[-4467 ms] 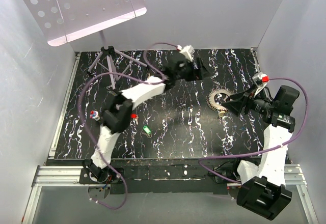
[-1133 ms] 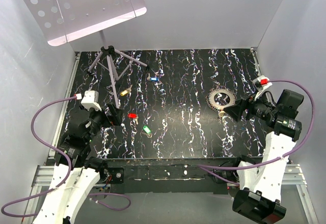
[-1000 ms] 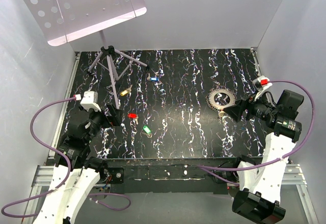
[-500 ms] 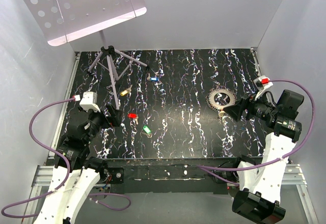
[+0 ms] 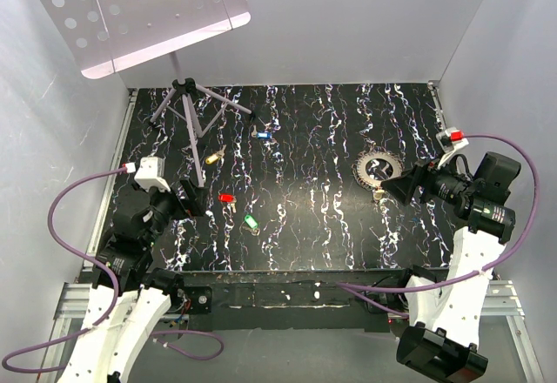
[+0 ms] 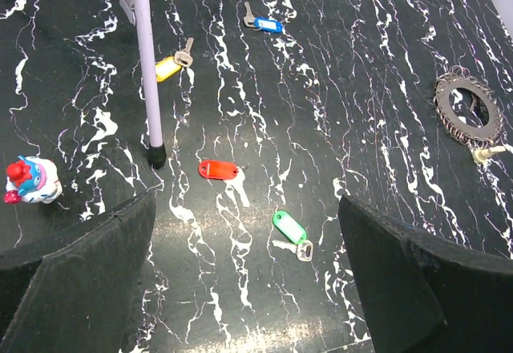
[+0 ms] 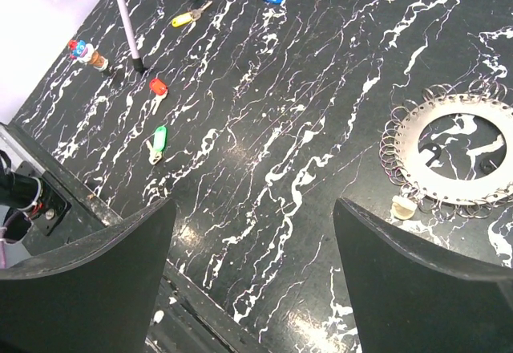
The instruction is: Put the keys on the keyring
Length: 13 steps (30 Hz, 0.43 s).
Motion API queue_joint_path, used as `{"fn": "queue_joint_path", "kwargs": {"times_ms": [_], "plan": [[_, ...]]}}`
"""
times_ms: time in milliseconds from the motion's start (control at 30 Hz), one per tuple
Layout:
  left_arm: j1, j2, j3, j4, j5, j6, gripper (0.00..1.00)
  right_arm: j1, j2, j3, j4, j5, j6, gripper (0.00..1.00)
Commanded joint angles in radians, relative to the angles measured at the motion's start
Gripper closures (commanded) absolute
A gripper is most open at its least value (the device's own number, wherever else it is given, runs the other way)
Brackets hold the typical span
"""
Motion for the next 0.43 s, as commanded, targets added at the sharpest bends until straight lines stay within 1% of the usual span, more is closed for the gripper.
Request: {"fn": "queue_joint_path", "kwargs": {"times_ms": [0,400], "plan": [[0.005,-0.018,0.036,-0.017,-0.026,0.012,0.02,-0.006,-0.009,0.003,0.052,-0.035,0.030,0.11],[0.005,-0.019,0.044,-0.020,-0.023,0.018,0.02,-0.006,-0.009,-0.011,0.118,-0.038,0.092,0.11]]}}
